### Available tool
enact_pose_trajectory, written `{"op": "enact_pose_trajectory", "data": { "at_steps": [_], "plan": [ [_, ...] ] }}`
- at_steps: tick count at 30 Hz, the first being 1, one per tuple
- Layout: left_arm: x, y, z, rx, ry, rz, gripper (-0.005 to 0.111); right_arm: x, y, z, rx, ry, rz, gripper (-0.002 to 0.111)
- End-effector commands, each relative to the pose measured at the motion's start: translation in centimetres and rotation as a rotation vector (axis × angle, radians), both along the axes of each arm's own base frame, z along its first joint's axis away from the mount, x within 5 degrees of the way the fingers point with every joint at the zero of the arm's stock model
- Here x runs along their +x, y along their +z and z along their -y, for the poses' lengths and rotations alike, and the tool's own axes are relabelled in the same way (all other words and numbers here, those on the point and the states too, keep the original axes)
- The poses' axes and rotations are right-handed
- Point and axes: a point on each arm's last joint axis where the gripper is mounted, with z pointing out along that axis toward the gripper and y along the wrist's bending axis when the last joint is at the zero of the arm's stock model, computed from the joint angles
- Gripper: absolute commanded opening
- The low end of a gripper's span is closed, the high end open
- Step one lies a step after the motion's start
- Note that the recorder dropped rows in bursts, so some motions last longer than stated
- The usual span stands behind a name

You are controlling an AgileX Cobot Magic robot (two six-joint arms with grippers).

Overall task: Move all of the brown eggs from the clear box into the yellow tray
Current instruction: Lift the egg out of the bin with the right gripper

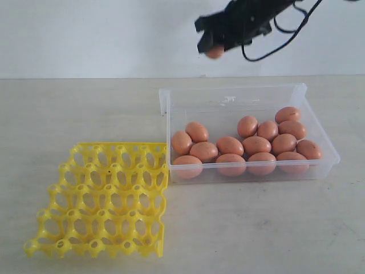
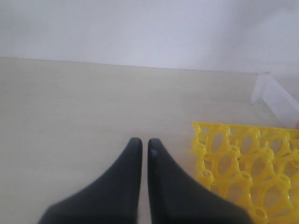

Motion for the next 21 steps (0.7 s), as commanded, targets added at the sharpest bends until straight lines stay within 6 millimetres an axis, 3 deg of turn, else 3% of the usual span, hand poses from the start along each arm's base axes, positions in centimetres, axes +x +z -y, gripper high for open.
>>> {"op": "enact_pose_trajectory", "data": {
  "at_steps": [1, 2, 4, 10, 15, 18, 21],
  "plan": [
    [0.0, -0.1, 0.0, 0.005, -0.005, 0.006, 0.004, -2.7, 10.5, -1.1, 0.056, -0.128, 0.403, 0.000],
    [0.0, -0.1, 0.0, 0.005, -0.005, 0.006, 0.004, -3.7, 13.2, -1.1, -0.002, -0.193, 0.541, 0.000],
    [0.0, -0.1, 0.0, 0.005, -0.005, 0.006, 0.004, -4.7, 15.4, -1.1, -0.095, -0.351, 0.669, 0.000],
    [0.0, -0.1, 0.0, 0.005, -0.005, 0.006, 0.004, -4.9, 15.4, 0.1, -0.287, -0.459, 0.682, 0.000],
    [0.0, -0.1, 0.0, 0.005, -0.005, 0.006, 0.004, -4.5, 15.5, 3.2, -0.465, -0.546, 0.693, 0.000],
    [0.0, -0.1, 0.0, 0.005, -0.005, 0.006, 0.004, -5.0, 16.9, 6.3, -0.409, -0.639, 0.722, 0.000],
    [0.0, -0.1, 0.0, 0.005, -0.005, 0.006, 0.004, -7.0, 20.7, 9.0, -0.235, -0.685, 0.861, 0.000]
  ]
}}
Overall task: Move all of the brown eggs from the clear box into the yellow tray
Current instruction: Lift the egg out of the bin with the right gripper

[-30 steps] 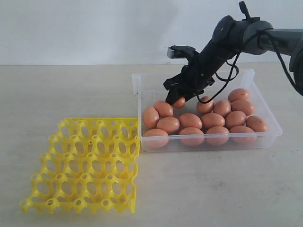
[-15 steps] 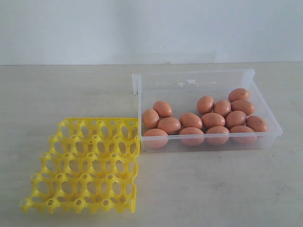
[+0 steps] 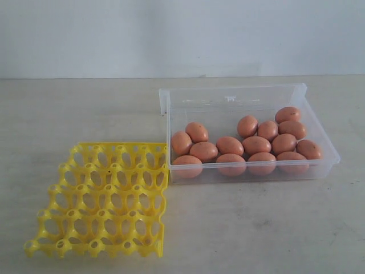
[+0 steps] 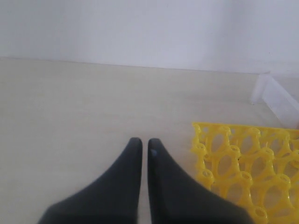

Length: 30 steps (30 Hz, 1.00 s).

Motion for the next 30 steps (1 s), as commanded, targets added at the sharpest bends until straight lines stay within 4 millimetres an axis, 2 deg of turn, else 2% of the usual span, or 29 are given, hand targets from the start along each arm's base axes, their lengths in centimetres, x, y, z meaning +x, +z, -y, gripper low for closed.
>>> {"op": "enact_pose_trajectory", "data": {
  "at_steps": [1, 4, 7, 9, 12, 14, 17, 21, 26, 28, 30],
  "plan": [
    [0.0, -0.1, 0.0, 0.005, -0.005, 0.005, 0.004, -3.9, 6.8, 3.8, 0.140, 0.055, 0.303, 0.000],
    [0.0, -0.1, 0.0, 0.005, -0.005, 0.005, 0.004, -8.0, 12.0, 4.4, 0.202, 0.217, 0.585, 0.000],
    [0.0, -0.1, 0.0, 0.005, -0.005, 0.005, 0.004, -12.5, 16.2, 3.9, 0.233, 0.385, 0.834, 0.000],
    [0.0, -0.1, 0.0, 0.005, -0.005, 0.005, 0.004, -14.6, 17.7, 3.3, 0.276, 0.485, 0.933, 0.000],
    [0.0, -0.1, 0.0, 0.005, -0.005, 0.005, 0.004, -16.7, 18.7, 1.4, 0.354, 0.786, 1.024, 0.000],
    [0.0, -0.1, 0.0, 0.005, -0.005, 0.005, 0.004, -17.7, 18.4, -0.3, 0.414, 1.089, 1.008, 0.000],
    [0.0, -0.1, 0.0, 0.005, -0.005, 0.005, 0.004, -18.5, 16.6, -3.1, 0.365, 1.451, 0.867, 0.000],
    [0.0, -0.1, 0.0, 0.005, -0.005, 0.005, 0.004, -18.4, 14.2, -7.1, 0.203, 1.565, 0.607, 0.000],
    [0.0, -0.1, 0.0, 0.005, -0.005, 0.005, 0.004, -20.4, 11.6, -14.4, -0.009, 1.698, 0.408, 0.000],
    [0.0, -0.1, 0.0, 0.005, -0.005, 0.005, 0.004, -21.1, 10.1, -17.9, 0.018, 1.730, 0.360, 0.000],
    [0.0, -0.1, 0.0, 0.005, -0.005, 0.005, 0.004, -21.1, 7.3, -20.9, 0.072, 1.744, 0.280, 0.000]
  ]
}}
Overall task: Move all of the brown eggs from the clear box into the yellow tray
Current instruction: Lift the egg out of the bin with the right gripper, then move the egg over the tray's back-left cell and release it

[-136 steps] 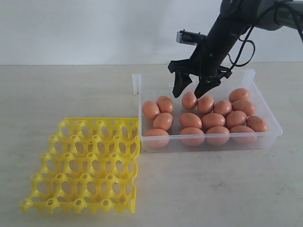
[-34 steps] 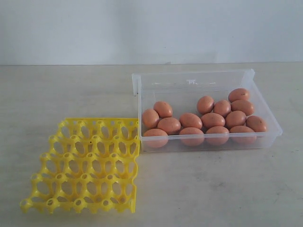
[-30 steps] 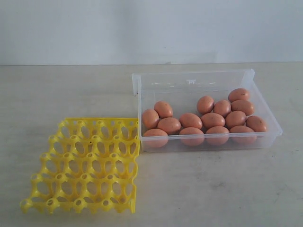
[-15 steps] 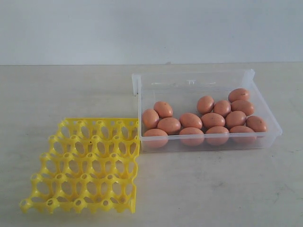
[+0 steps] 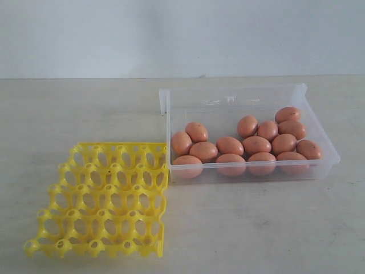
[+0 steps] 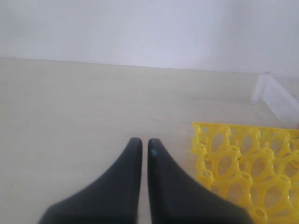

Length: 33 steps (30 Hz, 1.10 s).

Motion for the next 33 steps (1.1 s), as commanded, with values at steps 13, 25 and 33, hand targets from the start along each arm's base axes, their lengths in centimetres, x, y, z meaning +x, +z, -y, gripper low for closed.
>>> {"op": "enact_pose_trajectory", "data": {
  "at_steps": [13, 25, 33],
  "plan": [
    [0.0, -0.1, 0.0, 0.005, -0.005, 0.005, 0.004, 3.9, -30.6, -14.6, -0.321, -0.269, -0.425, 0.000],
    [0.0, -0.1, 0.0, 0.005, -0.005, 0.005, 0.004, 9.5, -40.5, -15.7, 0.011, -0.609, -0.542, 0.000],
    [0.0, -0.1, 0.0, 0.005, -0.005, 0.005, 0.004, 10.4, -43.3, -15.0, 0.014, -0.737, -0.587, 0.000]
  ]
}}
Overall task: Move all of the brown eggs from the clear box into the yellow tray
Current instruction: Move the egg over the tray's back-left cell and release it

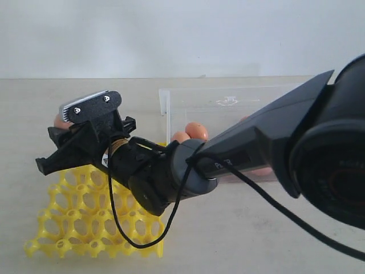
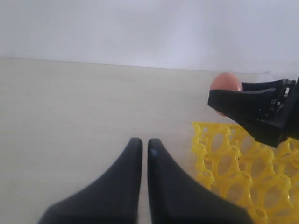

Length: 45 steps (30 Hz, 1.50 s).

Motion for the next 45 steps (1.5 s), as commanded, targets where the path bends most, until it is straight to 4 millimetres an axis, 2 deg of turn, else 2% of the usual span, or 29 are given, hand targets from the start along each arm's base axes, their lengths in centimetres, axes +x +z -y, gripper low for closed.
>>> {"op": "enact_pose_trajectory", "data": {
  "at_steps": [1, 7, 13, 21, 22, 28, 31, 35, 41, 43, 45],
  "plan": [
    [0.0, -0.1, 0.0, 0.005, -0.005, 0.005, 0.004, 0.3, -0.5, 0.1, -0.005, -0.023, 0.016, 0.000],
    [0.0, -0.1, 0.0, 0.005, -0.005, 0.005, 0.004, 0.2, -0.9, 0.1, -0.064, -0.014, 0.004, 0.000],
    [0.0, -0.1, 0.0, 0.005, -0.005, 0.005, 0.004, 0.1, -2.9, 0.1, -0.133, -0.005, -0.057, 0.000],
    [0.0, -0.1, 0.0, 0.005, -0.005, 0.005, 0.004, -0.2, -3.2, 0.0, -0.176, 0.032, -0.056, 0.001],
    [0.0, -0.1, 0.0, 0.005, -0.005, 0.005, 0.004, -0.2, -3.2, 0.0, -0.180, 0.032, -0.061, 0.004],
    [0.0, -0.1, 0.0, 0.005, -0.005, 0.005, 0.004, -0.2, -3.4, 0.0, -0.191, 0.034, -0.072, 0.038],
    [0.0, -0.1, 0.0, 0.005, -0.005, 0.005, 0.004, -0.2, -3.4, 0.0, -0.191, 0.034, -0.072, 0.048],
    [0.0, -0.1, 0.0, 0.005, -0.005, 0.005, 0.004, -0.2, -3.4, 0.0, -0.193, 0.034, -0.070, 0.054],
    [0.0, -0.1, 0.0, 0.005, -0.005, 0.005, 0.004, -0.2, -3.1, 0.0, -0.187, 0.034, -0.061, 0.054],
    [0.0, -0.1, 0.0, 0.005, -0.005, 0.005, 0.004, -0.1, -2.1, 0.0, -0.182, 0.034, -0.016, 0.054],
    [0.0, -0.1, 0.0, 0.005, -0.005, 0.005, 0.004, 0.0, -0.2, 0.0, -0.184, 0.027, 0.040, 0.054]
  ]
}}
